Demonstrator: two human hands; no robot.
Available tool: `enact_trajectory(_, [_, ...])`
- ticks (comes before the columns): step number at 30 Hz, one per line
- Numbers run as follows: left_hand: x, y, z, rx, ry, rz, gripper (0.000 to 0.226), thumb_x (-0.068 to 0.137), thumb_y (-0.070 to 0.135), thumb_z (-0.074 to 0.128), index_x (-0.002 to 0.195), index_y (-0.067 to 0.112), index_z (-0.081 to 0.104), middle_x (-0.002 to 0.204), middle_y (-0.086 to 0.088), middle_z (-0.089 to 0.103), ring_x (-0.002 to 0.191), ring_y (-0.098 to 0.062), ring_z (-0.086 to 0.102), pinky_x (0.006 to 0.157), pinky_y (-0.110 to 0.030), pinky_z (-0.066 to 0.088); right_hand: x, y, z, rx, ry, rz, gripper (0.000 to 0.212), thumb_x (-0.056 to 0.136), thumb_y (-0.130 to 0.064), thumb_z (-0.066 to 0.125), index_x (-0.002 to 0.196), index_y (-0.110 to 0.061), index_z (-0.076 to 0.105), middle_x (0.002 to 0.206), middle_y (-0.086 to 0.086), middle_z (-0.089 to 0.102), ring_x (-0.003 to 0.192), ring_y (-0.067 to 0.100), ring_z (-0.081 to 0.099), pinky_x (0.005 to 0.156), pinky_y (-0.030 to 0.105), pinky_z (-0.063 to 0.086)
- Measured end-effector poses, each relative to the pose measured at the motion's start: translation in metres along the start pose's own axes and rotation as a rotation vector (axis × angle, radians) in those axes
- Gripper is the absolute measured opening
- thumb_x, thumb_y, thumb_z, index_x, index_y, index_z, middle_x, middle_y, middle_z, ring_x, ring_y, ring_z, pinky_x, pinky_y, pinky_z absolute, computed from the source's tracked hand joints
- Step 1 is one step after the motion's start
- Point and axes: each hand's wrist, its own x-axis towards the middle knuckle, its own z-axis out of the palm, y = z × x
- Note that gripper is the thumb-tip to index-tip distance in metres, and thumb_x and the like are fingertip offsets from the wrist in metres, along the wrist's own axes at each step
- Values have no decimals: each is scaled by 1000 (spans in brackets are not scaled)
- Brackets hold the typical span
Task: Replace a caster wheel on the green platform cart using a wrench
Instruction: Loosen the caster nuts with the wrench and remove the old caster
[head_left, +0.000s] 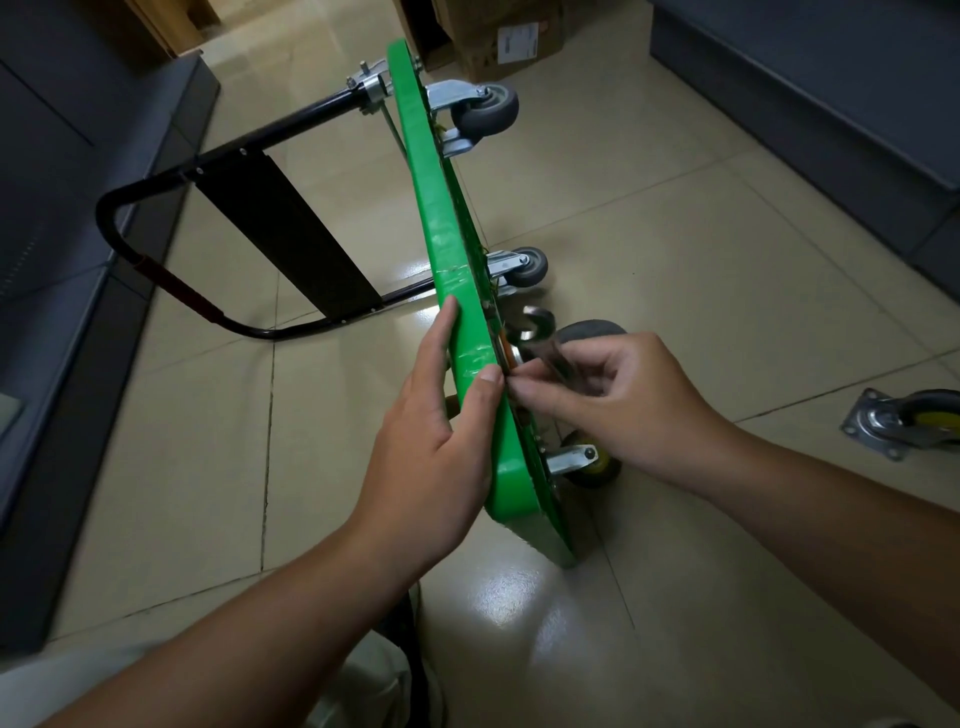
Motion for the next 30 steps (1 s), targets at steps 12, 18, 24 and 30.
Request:
enact_trajectory(12, [0, -1, 0, 37, 9, 7, 62, 96, 57, 44, 154, 62, 23, 139, 16, 62, 117, -6, 66, 100, -44, 56, 3, -8, 4, -22, -6, 85, 11, 83, -8, 83, 91, -13, 80, 88, 11, 79, 90, 30, 76, 86, 39, 62])
enact_trajectory(18, [0, -1, 0, 21, 3, 7, 60, 96, 57, 45, 152, 64, 24, 139, 16, 62, 110, -3, 69, 96, -41, 59, 0, -9, 7, -51, 108, 83, 20, 83, -34, 85, 86, -15, 82, 82, 1, 80, 83, 17, 78, 82, 42, 63])
enact_trajectory(24, [0, -1, 0, 21, 3, 8, 60, 96, 58, 44, 151, 66, 23, 137, 24, 59, 109, -1, 69, 94, -41, 59, 7, -13, 6, -22, 58, 191, 11, 80, -18, 87, 85, -10, 81, 81, 6, 79, 83, 20, 78, 81, 35, 63])
enact_trajectory(30, [0, 0, -1, 23, 3, 7, 60, 96, 57, 45, 152, 64, 24, 140, 19, 60, 111, -3, 68, 96, -42, 58, 2, -12, 2, 14, 30, 141, 18, 76, -18, 90, 90, -15, 80, 89, 10, 79, 88, 30, 77, 86, 44, 63])
